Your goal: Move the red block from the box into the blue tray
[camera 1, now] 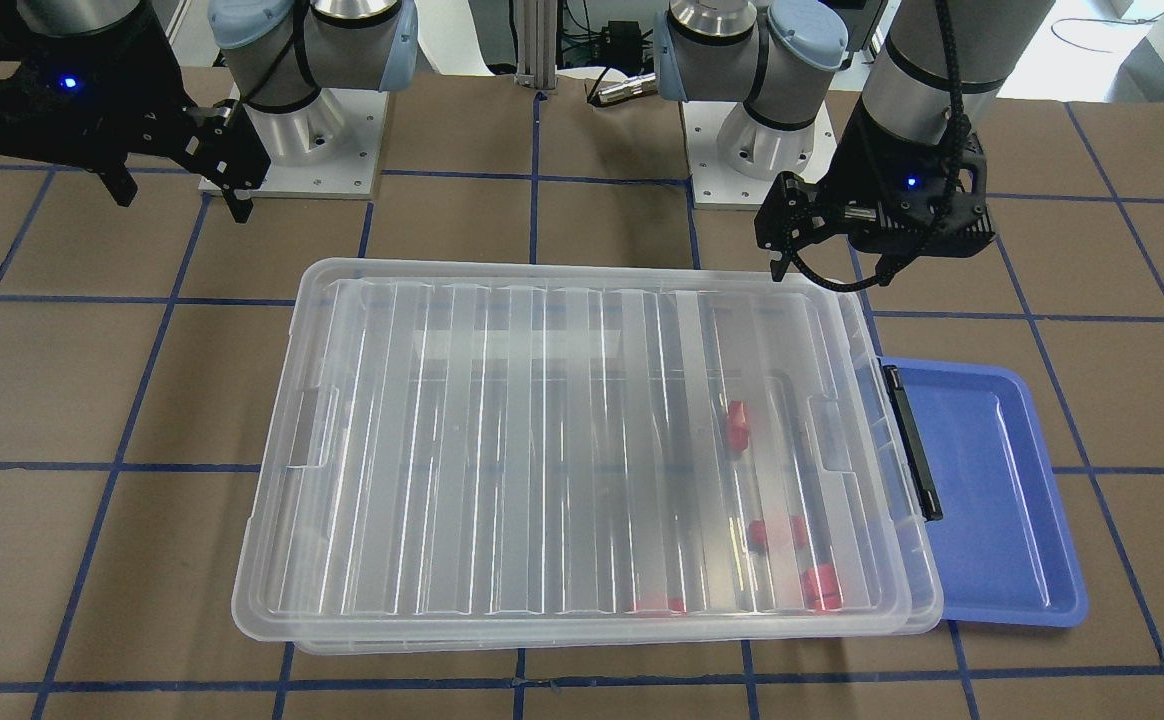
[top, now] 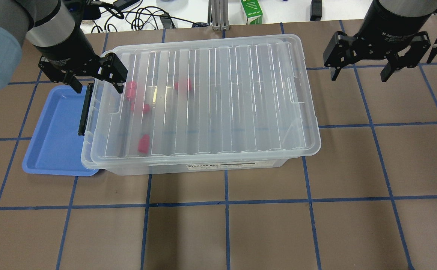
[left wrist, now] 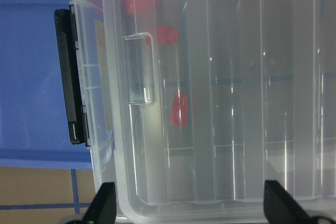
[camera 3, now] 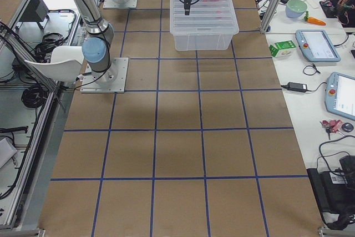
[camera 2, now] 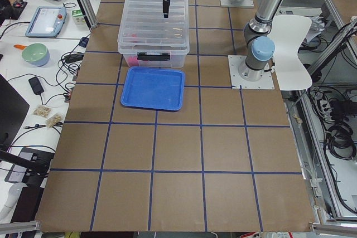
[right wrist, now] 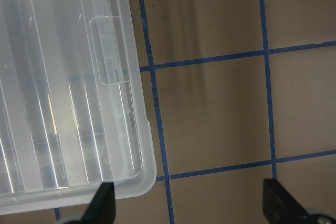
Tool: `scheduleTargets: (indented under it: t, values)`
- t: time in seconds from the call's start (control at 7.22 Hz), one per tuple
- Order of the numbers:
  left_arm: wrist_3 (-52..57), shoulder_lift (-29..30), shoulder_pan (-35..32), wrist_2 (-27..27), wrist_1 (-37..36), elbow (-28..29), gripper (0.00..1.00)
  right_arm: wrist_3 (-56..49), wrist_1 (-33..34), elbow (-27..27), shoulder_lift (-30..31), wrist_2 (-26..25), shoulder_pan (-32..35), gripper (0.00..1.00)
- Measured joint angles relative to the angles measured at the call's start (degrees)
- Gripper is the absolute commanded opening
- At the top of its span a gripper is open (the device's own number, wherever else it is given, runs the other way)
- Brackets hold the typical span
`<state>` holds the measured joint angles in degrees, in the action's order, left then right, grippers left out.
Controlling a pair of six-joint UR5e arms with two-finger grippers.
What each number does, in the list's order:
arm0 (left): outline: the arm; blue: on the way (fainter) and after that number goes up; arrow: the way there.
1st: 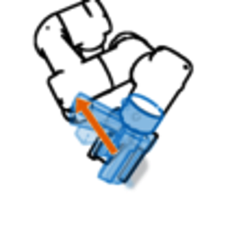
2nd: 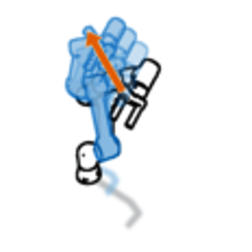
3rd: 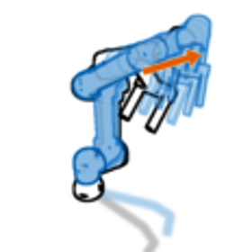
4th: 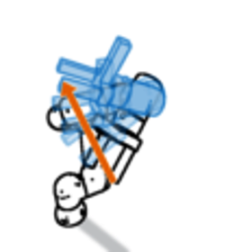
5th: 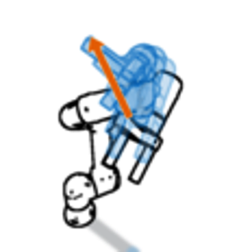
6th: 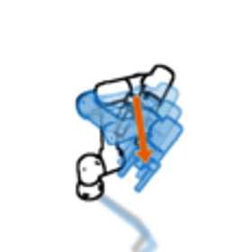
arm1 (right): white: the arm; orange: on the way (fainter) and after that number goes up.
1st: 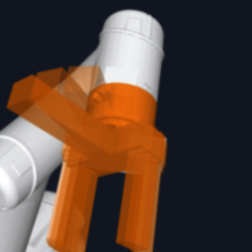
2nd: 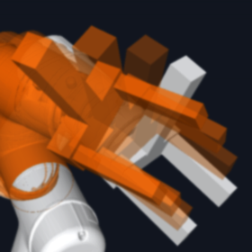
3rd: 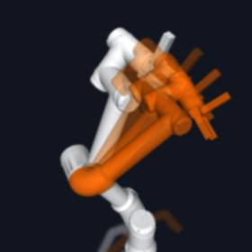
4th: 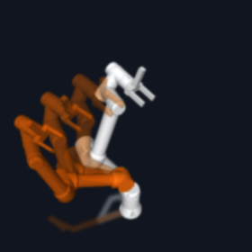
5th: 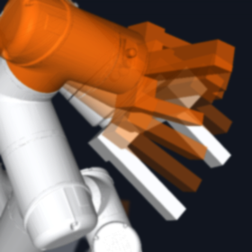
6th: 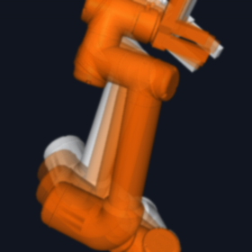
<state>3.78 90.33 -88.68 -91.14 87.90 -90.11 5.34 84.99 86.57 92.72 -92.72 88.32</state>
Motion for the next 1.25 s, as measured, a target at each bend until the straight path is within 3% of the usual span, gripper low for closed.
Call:
scheduleTargets:
  t: [0.97,1.25]
  values:
    - [-0.09,0.02,0.0,0.09,-0.01,0.02,1.0,-0.08,-0.56,0.9,-0.65,0.31,-0.1,1.0]
    - [-0.09,0.0,0.0,0.09,-0.01,0.02,1.0,-0.03,1.76,2.49,-3.75,0.54,-0.11,1.0]
